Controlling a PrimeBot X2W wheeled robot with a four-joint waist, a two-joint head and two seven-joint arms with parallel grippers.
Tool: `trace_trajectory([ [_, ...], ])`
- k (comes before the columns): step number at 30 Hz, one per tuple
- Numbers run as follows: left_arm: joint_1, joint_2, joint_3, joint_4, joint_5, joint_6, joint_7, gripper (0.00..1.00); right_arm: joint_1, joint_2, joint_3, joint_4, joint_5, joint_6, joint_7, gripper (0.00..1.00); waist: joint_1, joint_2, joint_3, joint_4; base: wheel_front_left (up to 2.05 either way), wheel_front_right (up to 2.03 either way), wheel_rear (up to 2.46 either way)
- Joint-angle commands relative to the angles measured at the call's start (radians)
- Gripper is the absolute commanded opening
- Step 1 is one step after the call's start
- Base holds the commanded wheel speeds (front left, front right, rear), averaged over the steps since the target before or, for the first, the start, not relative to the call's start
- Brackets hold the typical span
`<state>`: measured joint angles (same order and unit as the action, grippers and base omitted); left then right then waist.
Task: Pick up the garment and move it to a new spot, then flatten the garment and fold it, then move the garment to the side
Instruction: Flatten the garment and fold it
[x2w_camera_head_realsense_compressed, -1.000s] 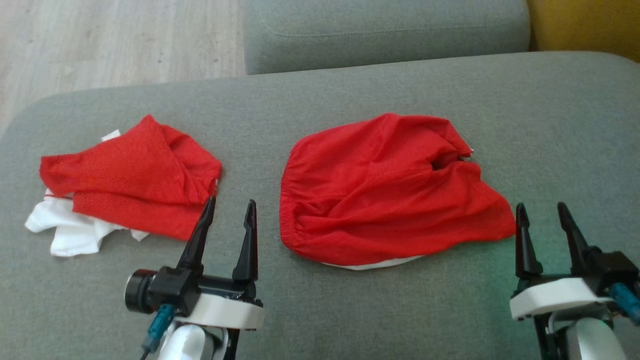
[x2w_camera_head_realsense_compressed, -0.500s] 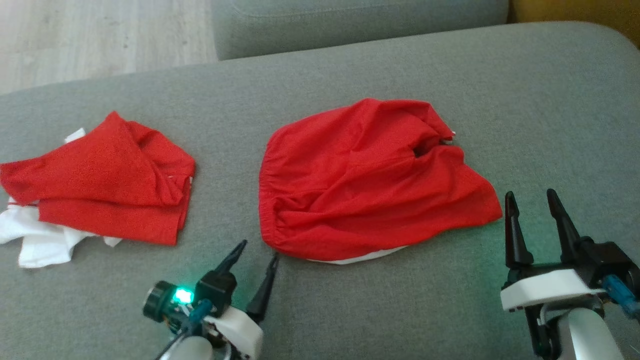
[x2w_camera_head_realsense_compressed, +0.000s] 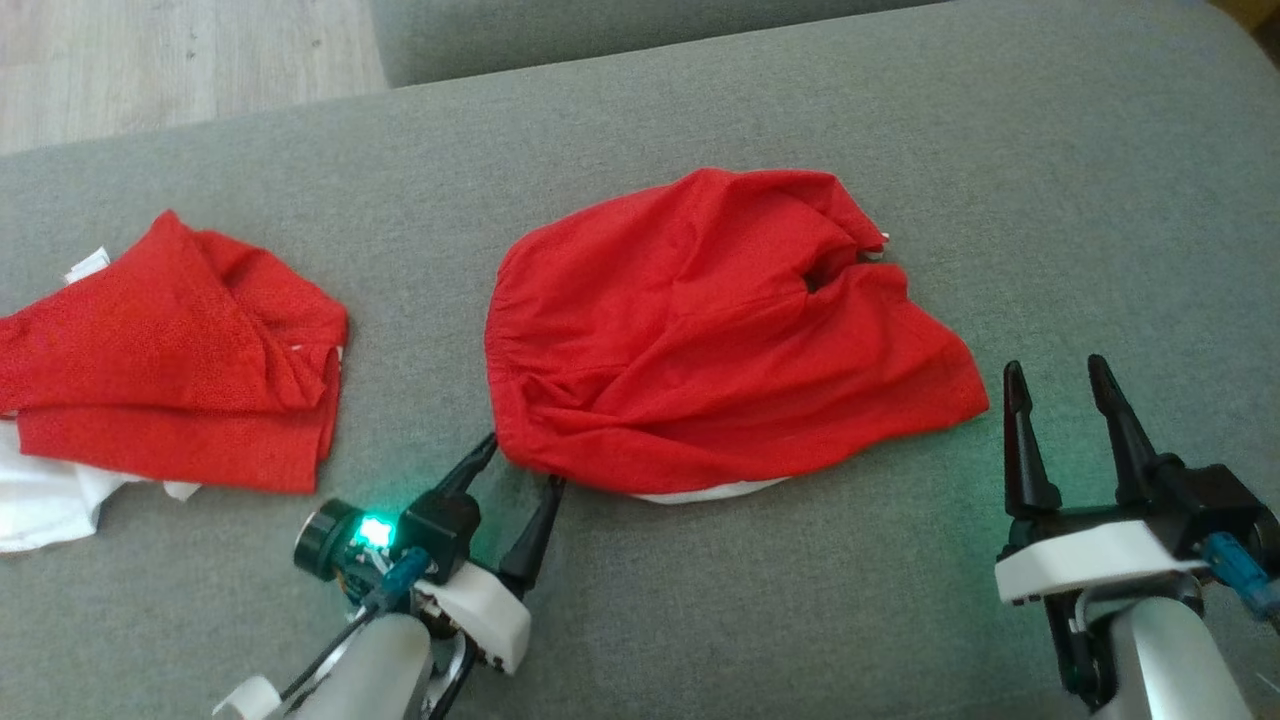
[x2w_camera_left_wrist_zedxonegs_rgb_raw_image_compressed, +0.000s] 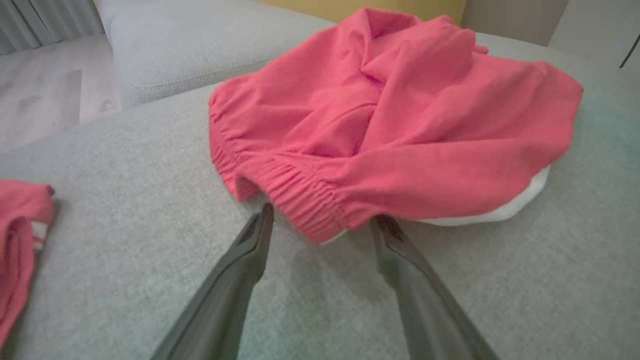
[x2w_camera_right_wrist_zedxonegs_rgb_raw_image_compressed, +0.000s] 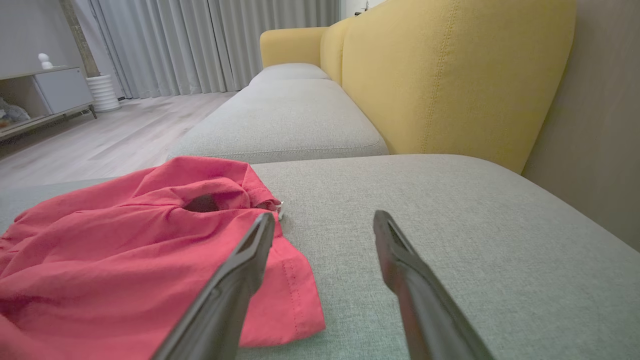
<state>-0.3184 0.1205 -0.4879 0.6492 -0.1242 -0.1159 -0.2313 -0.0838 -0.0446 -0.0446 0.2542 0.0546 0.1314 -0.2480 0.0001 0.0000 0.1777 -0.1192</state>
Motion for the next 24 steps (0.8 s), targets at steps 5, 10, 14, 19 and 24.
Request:
trace_trajectory([
  [5, -0.05, 0.011, 0.023, -0.037, -0.014, -0.006, -0.025, 1.0, -0.034, -0.006, 0.022, -0.031, 0.011, -0.001, -0.014, 1.0, -0.0001, 0.0, 0.001, -0.005, 0.0, 0.0, 0.0],
  [10, -0.047, 0.013, 0.018, -0.048, -0.022, -0.008, -0.029, 1.0, -0.035, -0.006, 0.023, -0.026, 0.013, -0.001, -0.014, 1.0, -0.0001, 0.0, -0.001, -0.006, 0.0, 0.0, 0.0],
  [14, -0.048, 0.016, 0.001, -0.06, -0.031, -0.011, -0.03, 0.0, -0.037, -0.006, 0.023, -0.024, 0.015, -0.001, -0.014, 1.0, -0.0001, 0.0, 0.0, -0.004, 0.0, 0.0, 0.0],
  [19, -0.045, 0.027, -0.009, -0.078, -0.042, -0.012, -0.03, 0.0, -0.036, -0.006, 0.021, -0.016, 0.011, -0.001, -0.014, 1.0, -0.0001, 0.0, -0.004, 0.002, 0.0, 0.0, 0.0],
  [24, -0.034, 0.041, 0.008, -0.115, -0.048, -0.006, -0.03, 0.0, -0.034, -0.006, 0.008, 0.033, -0.01, -0.001, -0.009, 1.0, -0.0001, 0.0, -0.019, 0.018, 0.0, 0.0, 0.0],
])
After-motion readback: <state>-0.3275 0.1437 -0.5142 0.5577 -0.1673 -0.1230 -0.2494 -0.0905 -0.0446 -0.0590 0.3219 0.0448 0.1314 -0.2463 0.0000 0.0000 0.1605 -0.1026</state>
